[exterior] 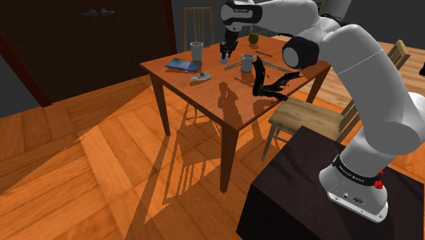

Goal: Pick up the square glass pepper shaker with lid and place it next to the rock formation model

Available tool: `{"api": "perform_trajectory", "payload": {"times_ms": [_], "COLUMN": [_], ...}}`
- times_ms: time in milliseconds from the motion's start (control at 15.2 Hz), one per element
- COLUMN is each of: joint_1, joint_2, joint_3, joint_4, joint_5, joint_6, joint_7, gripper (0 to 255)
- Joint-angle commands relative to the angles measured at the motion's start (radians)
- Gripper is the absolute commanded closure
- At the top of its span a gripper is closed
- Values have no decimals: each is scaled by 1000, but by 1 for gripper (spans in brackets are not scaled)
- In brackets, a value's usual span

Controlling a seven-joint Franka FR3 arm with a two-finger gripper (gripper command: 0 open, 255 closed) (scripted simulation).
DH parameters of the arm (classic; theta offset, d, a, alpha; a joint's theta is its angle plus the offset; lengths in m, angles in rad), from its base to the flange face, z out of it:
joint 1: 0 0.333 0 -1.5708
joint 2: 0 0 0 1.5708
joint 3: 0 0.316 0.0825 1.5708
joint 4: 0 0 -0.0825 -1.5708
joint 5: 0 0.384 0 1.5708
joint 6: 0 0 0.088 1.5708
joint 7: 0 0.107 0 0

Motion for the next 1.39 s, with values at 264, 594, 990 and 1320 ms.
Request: {"api": "perform_trajectory", "payload": {"times_ms": [264, 594, 990, 1320], "joint_1": [23, 32, 34, 34], "joint_2": [-11, -1, 3, 3], "joint_3": [0, 5, 7, 7], "joint_4": [-105, -157, -168, -168], "joint_5": [7, 15, 18, 18], "joint_6": [88, 146, 161, 161], "joint_7": [-21, -34, -37, -37], "gripper": [255, 255, 255, 0]}}
